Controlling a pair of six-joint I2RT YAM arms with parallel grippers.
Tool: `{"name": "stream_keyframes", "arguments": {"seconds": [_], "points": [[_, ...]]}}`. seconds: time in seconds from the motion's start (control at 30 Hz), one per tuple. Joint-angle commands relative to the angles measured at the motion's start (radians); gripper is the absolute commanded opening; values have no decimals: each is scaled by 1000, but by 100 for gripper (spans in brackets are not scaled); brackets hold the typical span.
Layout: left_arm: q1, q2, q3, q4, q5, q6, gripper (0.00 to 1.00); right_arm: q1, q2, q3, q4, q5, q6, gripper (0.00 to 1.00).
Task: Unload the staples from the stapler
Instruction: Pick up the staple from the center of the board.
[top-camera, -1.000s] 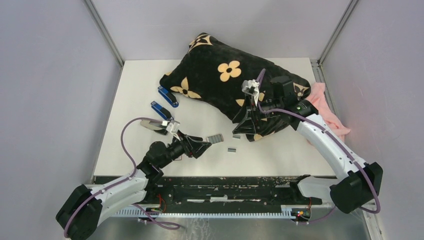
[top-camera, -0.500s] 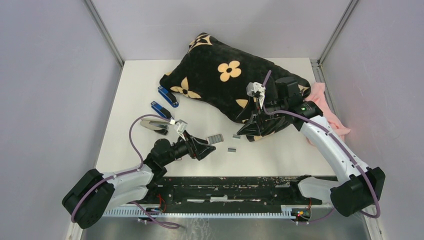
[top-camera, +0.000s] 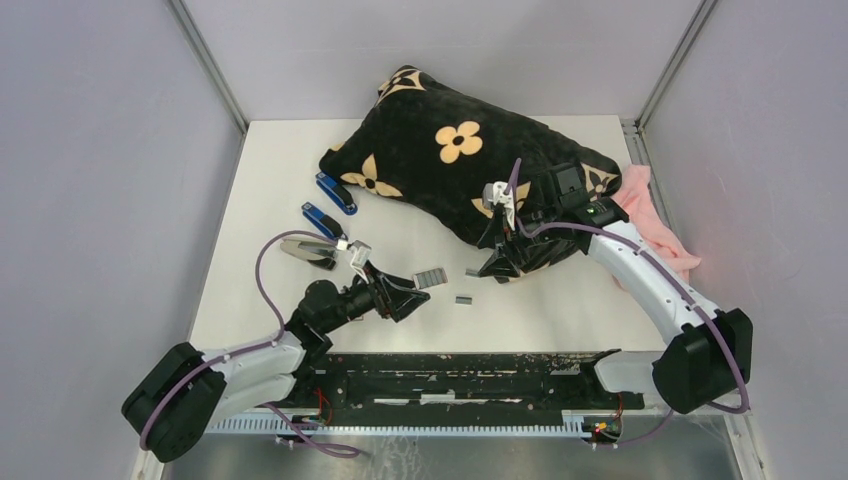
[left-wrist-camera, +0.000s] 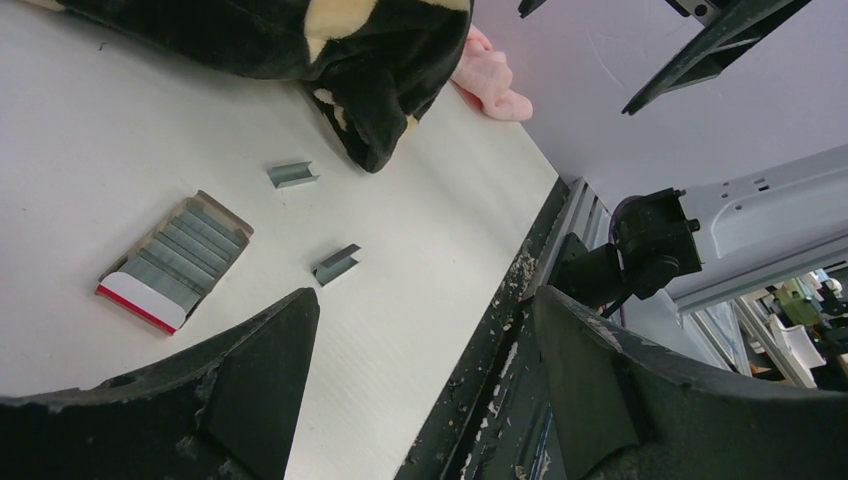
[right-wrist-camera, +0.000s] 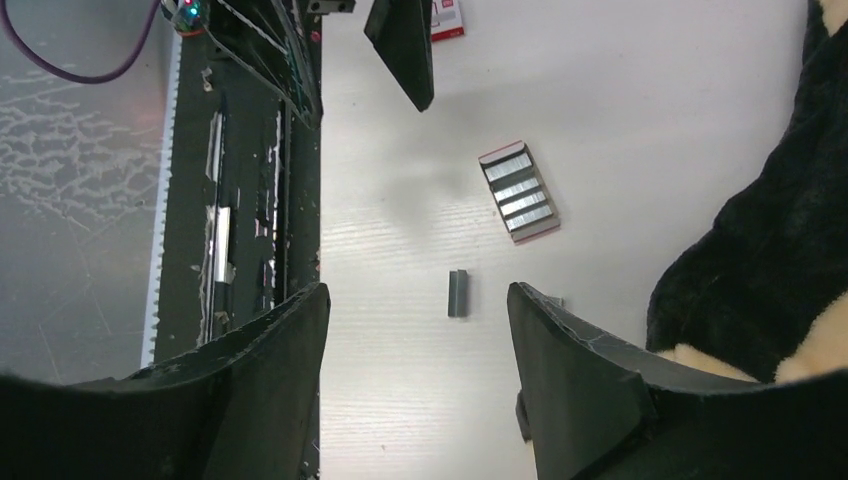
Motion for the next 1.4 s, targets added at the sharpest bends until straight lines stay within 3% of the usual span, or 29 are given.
{"name": "stream_keyframes", "arguments": {"seconds": [0.0,0.6,0.7,0.83,0.93,1.03,1.37], "points": [[1,-44,-18,20,-22,-22,85,-5,8,-1,-12,30,-69,72],[2,-315,-20,-297,-110,-7,85,11,83,-33,-10,40,-137,70],[2,-341,92,-409,-232,-53,83,16,82,-33,-11,42,-140,70],[1,-292,389,-577,-344,-52,85,19,67,-31,-12,36,-139,70],[1,-211,622,-625,-383,-64,87,19,57,-32,-7,31,-133,70],[1,-141,762,-633,-359,-77,88,18,58,-32,-1,24,-125,70],[-7,-129,801,-527,-287,-119,87,19,74,-40,11,24,-117,70]]}}
